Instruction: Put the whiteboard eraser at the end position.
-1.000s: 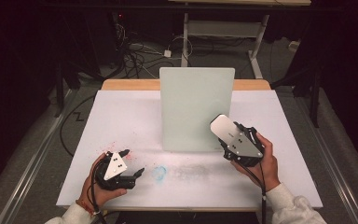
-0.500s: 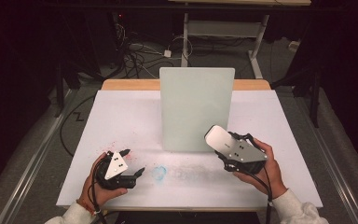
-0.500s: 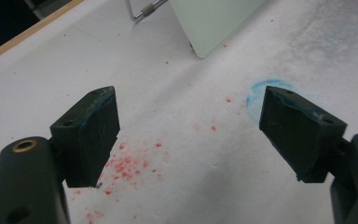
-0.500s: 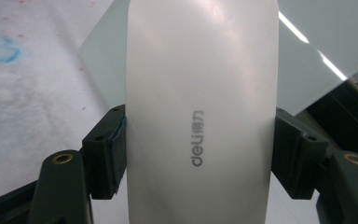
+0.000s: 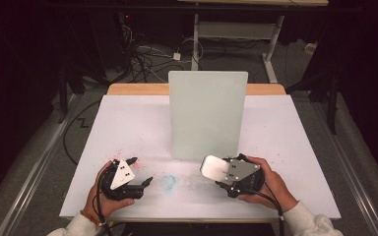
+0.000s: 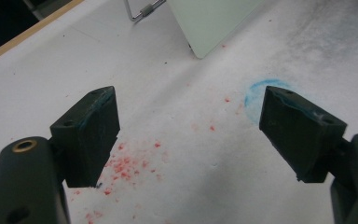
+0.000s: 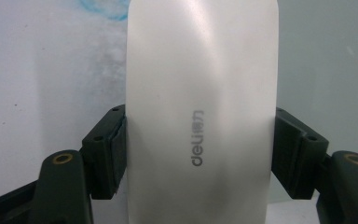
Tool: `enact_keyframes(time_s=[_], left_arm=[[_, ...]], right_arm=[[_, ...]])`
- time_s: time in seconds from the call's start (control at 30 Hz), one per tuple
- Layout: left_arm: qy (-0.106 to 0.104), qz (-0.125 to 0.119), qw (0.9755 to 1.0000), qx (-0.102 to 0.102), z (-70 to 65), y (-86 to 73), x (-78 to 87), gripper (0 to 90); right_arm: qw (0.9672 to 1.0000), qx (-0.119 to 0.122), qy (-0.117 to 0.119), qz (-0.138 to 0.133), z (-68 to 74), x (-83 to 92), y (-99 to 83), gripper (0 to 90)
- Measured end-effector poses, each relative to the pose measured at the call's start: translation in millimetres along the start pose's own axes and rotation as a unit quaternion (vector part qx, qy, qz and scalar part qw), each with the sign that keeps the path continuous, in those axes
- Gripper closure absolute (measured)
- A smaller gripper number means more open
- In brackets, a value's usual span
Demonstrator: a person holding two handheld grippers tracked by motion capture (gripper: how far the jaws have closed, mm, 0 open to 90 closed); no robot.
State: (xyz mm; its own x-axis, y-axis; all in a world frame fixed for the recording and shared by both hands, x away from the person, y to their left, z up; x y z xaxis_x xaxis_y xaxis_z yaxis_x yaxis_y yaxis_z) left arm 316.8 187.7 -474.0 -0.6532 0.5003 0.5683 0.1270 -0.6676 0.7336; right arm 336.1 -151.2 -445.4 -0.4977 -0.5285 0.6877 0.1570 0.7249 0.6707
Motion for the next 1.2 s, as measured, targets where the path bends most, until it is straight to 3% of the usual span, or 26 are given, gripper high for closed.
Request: enact_keyframes(time_s=[0.07, 0.23, 0.43, 0.5, 0.63, 0.73, 0.83, 0.93, 1.0, 1.1, 1.2], left_arm=[[-0.001, 0.000, 1.0000, -0.002, -0.4, 0.3, 0.0, 19.4], [-0.004, 0.002, 1.0000, -0.002, 0.4, -1.0, -1.0, 19.4], [-0.005, 0.001, 1.0000, 0.000, 1.3, -0.3, -2.1, 19.4], [-0.006, 0.001, 1.0000, 0.002, 1.8, -0.5, -3.2, 19.3], [-0.005, 0.001, 1.0000, 0.004, 1.5, 0.1, -2.8, 19.4], [-0.001, 0.000, 1.0000, -0.001, 0.9, 1.0, -1.6, 19.4], [0.000, -0.001, 1.0000, -0.001, 0.6, 1.9, -0.8, 19.4], [-0.001, 0.000, 1.0000, -0.005, -0.7, 1.0, 0.0, 19.4], [-0.001, 0.001, 1.0000, -0.005, 0.0, -0.5, 1.2, 19.3], [0.003, -0.002, 1.0000, 0.000, 0.8, -1.3, 2.7, 19.4], [0.002, 0.000, 1.0000, -0.002, 1.4, -1.7, 2.4, 19.4]], right_arm=[[0.9997, 0.011, 0.016, 0.018, 3.9, -6.5, 0.2, 30.9], [0.9975, 0.010, 0.053, 0.046, 13.7, -21.1, 0.8, 30.9], [0.9964, 0.008, 0.064, 0.056, 18.0, -30.3, -1.9, 30.6], [0.9971, -0.004, 0.065, 0.039, 15.9, -28.0, -2.5, 30.7], [0.9969, -0.044, 0.062, -0.021, 3.7, -10.4, 0.7, 28.2], [0.9961, -0.059, 0.030, -0.058, -7.6, 8.4, -1.7, 27.6], [0.9917, -0.081, -0.023, -0.097, -24.4, 28.8, -9.1, 26.4], [0.9824, -0.106, -0.096, -0.121, -40.7, 45.5, -22.1, 25.0], [0.9739, -0.112, -0.148, -0.130, -47.8, 53.7, -33.9, 25.0], [0.9636, -0.149, -0.175, -0.138, -54.5, 59.4, -54.9, 24.4], [0.9577, -0.176, -0.190, -0.126, -57.2, 58.2, -74.0, 20.4]])
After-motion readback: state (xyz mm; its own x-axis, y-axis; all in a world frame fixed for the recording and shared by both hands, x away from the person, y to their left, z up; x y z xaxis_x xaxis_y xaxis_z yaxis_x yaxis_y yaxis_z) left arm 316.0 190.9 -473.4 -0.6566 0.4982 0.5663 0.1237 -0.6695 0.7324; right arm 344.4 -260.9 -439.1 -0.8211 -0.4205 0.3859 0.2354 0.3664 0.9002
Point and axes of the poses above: each handheld gripper's, and its own axes: x roughly backward along the jaws, y roughly out of its top, z roughly to its left, the point moved 3 cm from there along -x, roughly forward along the jaws, and after that the axes turned 11 degrees about -x, right-handed, at the moved point
